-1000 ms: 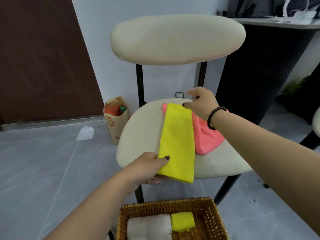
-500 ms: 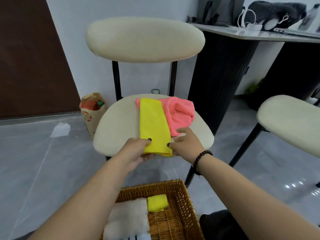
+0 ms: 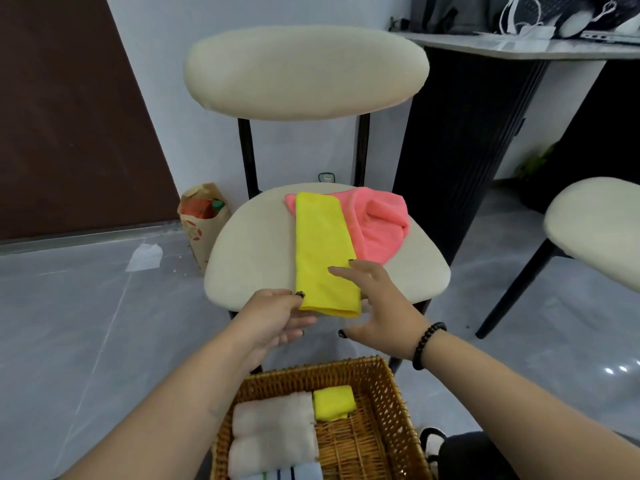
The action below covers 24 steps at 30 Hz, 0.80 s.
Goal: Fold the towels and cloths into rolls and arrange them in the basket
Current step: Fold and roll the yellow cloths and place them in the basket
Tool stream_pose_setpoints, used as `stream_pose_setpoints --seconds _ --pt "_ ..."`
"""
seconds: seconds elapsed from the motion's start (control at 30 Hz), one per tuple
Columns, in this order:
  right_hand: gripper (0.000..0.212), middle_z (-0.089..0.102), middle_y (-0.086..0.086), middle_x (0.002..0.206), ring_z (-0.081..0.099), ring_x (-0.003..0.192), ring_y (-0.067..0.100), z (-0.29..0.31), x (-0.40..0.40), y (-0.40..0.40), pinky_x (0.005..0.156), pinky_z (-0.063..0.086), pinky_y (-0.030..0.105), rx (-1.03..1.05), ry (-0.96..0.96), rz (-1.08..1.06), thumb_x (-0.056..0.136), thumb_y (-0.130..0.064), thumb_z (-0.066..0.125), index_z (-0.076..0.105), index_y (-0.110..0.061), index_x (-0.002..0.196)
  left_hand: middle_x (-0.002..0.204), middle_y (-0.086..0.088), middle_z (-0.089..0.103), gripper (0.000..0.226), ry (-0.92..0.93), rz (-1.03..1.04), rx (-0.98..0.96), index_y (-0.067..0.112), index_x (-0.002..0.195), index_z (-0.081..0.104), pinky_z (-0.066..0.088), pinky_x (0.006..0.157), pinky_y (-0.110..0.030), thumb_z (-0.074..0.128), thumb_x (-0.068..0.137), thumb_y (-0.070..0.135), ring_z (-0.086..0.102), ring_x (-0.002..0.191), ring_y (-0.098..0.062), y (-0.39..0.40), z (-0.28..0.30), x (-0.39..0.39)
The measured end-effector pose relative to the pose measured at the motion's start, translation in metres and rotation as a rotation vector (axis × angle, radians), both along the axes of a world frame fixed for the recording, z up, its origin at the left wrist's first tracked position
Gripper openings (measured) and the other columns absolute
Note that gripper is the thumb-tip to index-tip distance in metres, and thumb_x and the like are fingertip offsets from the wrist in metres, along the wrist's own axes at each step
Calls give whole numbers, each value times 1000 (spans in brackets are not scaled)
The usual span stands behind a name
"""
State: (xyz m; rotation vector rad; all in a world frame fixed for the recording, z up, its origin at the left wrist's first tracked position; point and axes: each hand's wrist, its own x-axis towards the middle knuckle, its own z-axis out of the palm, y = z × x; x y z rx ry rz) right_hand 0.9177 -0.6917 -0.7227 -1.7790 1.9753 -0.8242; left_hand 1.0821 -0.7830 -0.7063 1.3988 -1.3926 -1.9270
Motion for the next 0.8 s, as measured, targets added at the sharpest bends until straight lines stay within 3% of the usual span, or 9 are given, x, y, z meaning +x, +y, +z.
stream_pose_setpoints --seconds 0.07,0.13,0.23,0.3,0.37,0.5,0.6,0.7,0.8 --pt "76 15 -4 150 54 101 25 -5 3 -1 85 49 38 32 281 11 80 -20 72 33 -41 140 79 -9 72 12 -8 15 9 9 108 57 47 59 -24 51 98 12 68 65 -11 -2 0 -3" --pt "67 26 5 149 55 101 30 -11 5 -1 84 48 40 -1 465 9 80 -18 73 42 -30 138 71 -6 72 11 -78 -5 -46 7 104 57 47 55 -22 50 97 10 67 59 -10 -6 0 -7" --pt "57 60 14 116 63 81 32 -22 3 -4 65 53 40 -186 550 40 60 -5 84 64 -13 112 86 -12 72 21 -329 -94 -335 4 114 48 50 51 -23 48 93 8 67 63 -15 -15 -4 -6" --pt "50 64 13 103 62 74 31 -28 0 -7 59 54 39 -255 610 70 55 2 83 67 -10 101 89 -9 69 21 -513 -198 -576 14 109 40 55 66 -34 49 91 16 67 75 -21 -20 -10 0" --pt "47 63 13 102 60 74 31 -31 -1 -9 58 53 39 -265 624 89 55 6 80 67 -9 98 88 -4 67 16 -619 -320 -709 21 101 39 54 76 -41 51 90 22 66 80 -21 -20 -12 4" --pt "31 64 14 98 59 71 32 -35 -3 -10 56 52 40 -322 628 82 62 3 79 67 -6 89 87 -3 68 17 -602 -348 -673 21 101 43 53 77 -40 55 90 22 65 82 -20 -22 -12 6" --pt "7 66 13 88 61 68 32 -33 -3 -14 56 53 40 -353 566 67 74 -8 67 67 -5 81 88 -6 67 22 -595 -311 -665 20 102 41 53 78 -40 58 87 20 65 84 -22 -24 -13 11" --pt "32 66 10 79 62 70 31 -27 0 -14 59 53 40 -303 431 -11 86 -28 48 67 -3 80 81 -2 62 20 -579 -291 -781 20 99 45 50 74 -38 58 85 14 59 82 -18 -21 -14 12" --pt "39 65 11 85 61 81 31 -21 1 -15 66 52 44 -212 340 -61 90 -34 44 67 -2 88 90 5 52 23 -469 -300 -1150 21 100 52 46 75 -36 61 79 22 50 89 -15 -13 -13 9"
